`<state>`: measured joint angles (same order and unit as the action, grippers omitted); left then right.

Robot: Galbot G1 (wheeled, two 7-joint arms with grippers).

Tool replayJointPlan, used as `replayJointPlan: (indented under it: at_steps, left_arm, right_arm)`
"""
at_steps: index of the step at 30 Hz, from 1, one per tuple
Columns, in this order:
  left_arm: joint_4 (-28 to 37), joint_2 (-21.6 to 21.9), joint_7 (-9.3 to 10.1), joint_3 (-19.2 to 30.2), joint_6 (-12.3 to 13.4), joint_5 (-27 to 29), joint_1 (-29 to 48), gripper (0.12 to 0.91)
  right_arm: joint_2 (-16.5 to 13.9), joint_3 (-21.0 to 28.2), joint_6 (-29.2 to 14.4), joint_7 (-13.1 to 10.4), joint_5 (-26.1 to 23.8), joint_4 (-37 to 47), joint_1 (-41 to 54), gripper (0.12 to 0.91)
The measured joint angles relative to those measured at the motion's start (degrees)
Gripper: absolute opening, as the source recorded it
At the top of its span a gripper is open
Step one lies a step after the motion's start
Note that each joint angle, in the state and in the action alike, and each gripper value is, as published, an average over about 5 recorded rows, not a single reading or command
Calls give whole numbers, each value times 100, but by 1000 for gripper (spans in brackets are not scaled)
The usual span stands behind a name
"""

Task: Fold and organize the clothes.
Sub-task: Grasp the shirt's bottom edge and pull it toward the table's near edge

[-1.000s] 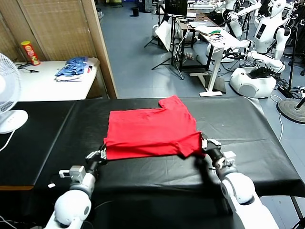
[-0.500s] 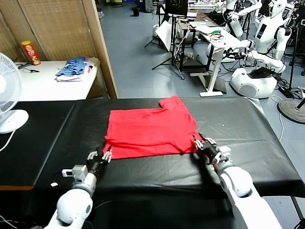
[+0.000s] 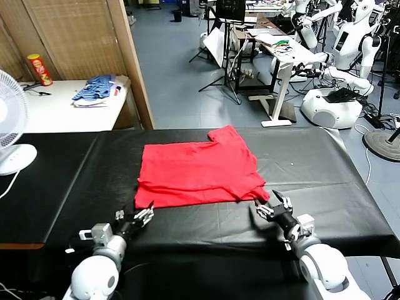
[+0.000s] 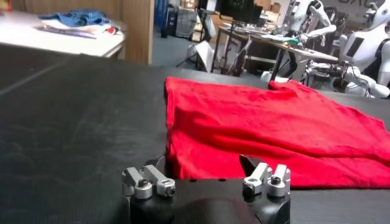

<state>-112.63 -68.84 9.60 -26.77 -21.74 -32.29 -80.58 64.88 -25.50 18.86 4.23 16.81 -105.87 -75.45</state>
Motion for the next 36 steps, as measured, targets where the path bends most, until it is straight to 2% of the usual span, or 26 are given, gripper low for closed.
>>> replayJointPlan:
  at_steps: [2, 4, 7, 10, 19, 29, 32, 34, 36]
  left_arm:
    - [26, 11, -10, 0, -9, -8, 6, 492]
    - [38, 32, -25, 0, -17, -6, 3, 374]
    - [7, 71, -40, 11, -27, 29, -18, 207]
    - [-66, 139, -37, 31, -31, 201, -64, 126]
    - [-302, 477, -25, -46, -7, 1000, -360, 125]
    - [-708, 726, -48, -185, -87, 1154, -968, 125]
    - [-866, 719, -33, -228, -154, 1129, -1194, 126]
    - [-980, 716, -16, -271, -207, 1107, -1335, 148]
    - [-1099, 721, -2, -321, -255, 1095, -1465, 221]
  right_arm:
    - [-19, -15, 11, -34, 80, -1, -16, 183]
    - [-59, -46, 76, -75, 176, -61, -48, 134]
    - [-143, -113, 280, -147, 316, -262, -122, 123]
    - [-229, -197, 543, -234, 455, -522, -230, 123]
    - [-311, -421, 1063, -456, 691, -1054, -640, 123]
    - [-265, -624, 1223, -439, 682, -1418, -1249, 142]
    - [-245, -688, 1291, -442, 677, -1564, -1450, 254]
    - [-238, -742, 1324, -443, 681, -1696, -1591, 371]
    - [-247, -814, 1347, -443, 715, -1850, -1717, 471]
